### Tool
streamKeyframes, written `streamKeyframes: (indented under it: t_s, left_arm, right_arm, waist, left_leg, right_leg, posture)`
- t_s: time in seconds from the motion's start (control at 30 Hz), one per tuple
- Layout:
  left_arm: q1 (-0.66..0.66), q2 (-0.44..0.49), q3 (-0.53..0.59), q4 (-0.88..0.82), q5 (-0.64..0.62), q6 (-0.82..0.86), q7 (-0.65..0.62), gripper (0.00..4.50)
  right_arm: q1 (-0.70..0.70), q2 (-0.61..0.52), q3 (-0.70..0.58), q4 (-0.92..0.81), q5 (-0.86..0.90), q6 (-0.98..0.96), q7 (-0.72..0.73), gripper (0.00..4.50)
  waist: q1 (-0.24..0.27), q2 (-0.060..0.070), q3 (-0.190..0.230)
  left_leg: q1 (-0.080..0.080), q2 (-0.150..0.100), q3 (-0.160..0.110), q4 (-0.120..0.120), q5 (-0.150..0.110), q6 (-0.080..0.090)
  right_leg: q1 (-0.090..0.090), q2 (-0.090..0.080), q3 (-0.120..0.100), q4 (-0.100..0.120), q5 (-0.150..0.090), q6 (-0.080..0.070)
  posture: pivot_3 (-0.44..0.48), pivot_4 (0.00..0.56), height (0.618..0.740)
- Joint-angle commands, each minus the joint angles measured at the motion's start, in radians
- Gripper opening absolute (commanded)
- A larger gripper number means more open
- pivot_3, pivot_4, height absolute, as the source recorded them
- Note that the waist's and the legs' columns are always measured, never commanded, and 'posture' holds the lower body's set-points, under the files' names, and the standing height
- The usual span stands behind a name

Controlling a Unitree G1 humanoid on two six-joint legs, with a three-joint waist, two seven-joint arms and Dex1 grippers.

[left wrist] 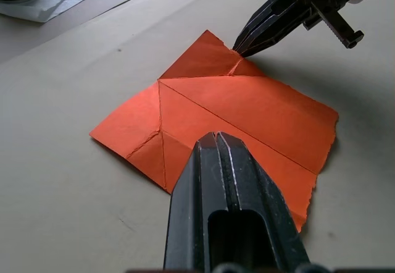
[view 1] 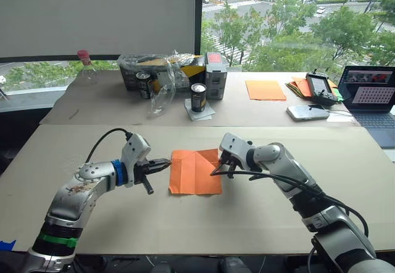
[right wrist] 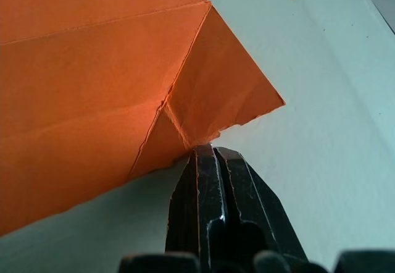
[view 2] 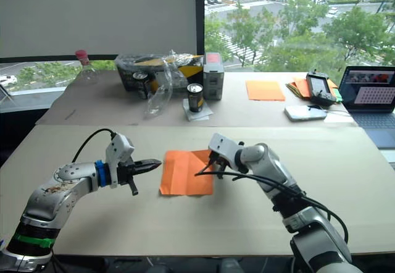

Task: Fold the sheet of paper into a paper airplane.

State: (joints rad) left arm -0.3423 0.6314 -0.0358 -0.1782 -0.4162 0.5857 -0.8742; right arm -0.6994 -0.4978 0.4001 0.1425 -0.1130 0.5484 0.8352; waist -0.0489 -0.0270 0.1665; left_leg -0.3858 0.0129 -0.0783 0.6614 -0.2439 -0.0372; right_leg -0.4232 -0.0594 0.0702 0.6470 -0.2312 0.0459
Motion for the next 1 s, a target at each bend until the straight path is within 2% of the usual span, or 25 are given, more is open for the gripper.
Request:
streamKeyframes:
  t_s: [0.03,0.2,0.4,0.53,0.73,1.0]
  left_arm:
    - [-0.041,-0.021,-0.026,0.030,0.030,-0.045,-0.001,0.00]
    - [-0.103,-0.086,-0.130,0.197,0.131,-0.133,-0.014,0.00]
    - [-0.123,-0.131,-0.200,0.250,0.183,-0.151,-0.031,0.00]
    - [-0.133,-0.130,-0.202,0.268,0.203,-0.157,-0.034,0.00]
    - [-0.129,-0.117,-0.186,0.274,0.209,-0.158,-0.052,0.00]
    - [-0.104,-0.109,-0.181,0.259,0.217,-0.156,-0.052,0.00]
  right_arm:
    - [0.011,-0.025,-0.035,-0.036,-0.002,0.019,-0.001,0.04]
    - [0.024,-0.010,-0.081,-0.018,0.023,0.027,-0.024,0.04]
    - [0.034,0.027,-0.121,-0.040,0.073,0.047,-0.024,0.04]
    - [0.047,0.039,-0.123,-0.058,0.097,0.048,-0.009,0.04]
    - [0.079,0.069,-0.130,0.048,0.122,-0.111,0.004,0.04]
    - [0.058,0.083,-0.151,0.164,0.142,-0.212,0.044,0.04]
  waist:
    - [0.003,0.000,0.000]
    - [0.007,0.000,0.000]
    - [0.001,0.000,0.000]
    - [0.003,0.000,0.000]
    - [0.004,0.000,0.000]
    - [0.001,0.000,0.000]
  left_leg:
    - [0.000,0.000,0.000,0.000,0.000,0.000]
    - [0.000,0.000,0.000,0.000,0.000,0.000]
    - [-0.001,0.000,0.000,0.000,0.000,0.000]
    - [0.000,0.000,0.000,0.000,0.000,0.000]
    - [0.000,0.000,0.000,0.000,0.000,0.000]
    - [0.001,0.000,0.000,0.000,0.000,0.000]
  right_leg:
    - [0.000,0.000,0.000,0.000,0.000,0.000]
    - [0.001,0.000,0.000,0.000,0.000,0.000]
    - [0.000,0.000,0.000,0.000,0.000,0.000]
    - [0.000,0.000,0.000,0.001,0.000,0.000]
    - [0.000,0.000,0.000,0.000,0.000,0.000]
    - [0.001,0.000,0.000,0.000,0.000,0.000]
  posture:
    - [0.000,0.150,0.732]
    - [0.000,0.150,0.732]
    - [0.000,0.150,0.732]
    - [0.000,0.150,0.732]
    - [0.000,0.150,0.732]
    - [0.000,0.150,0.732]
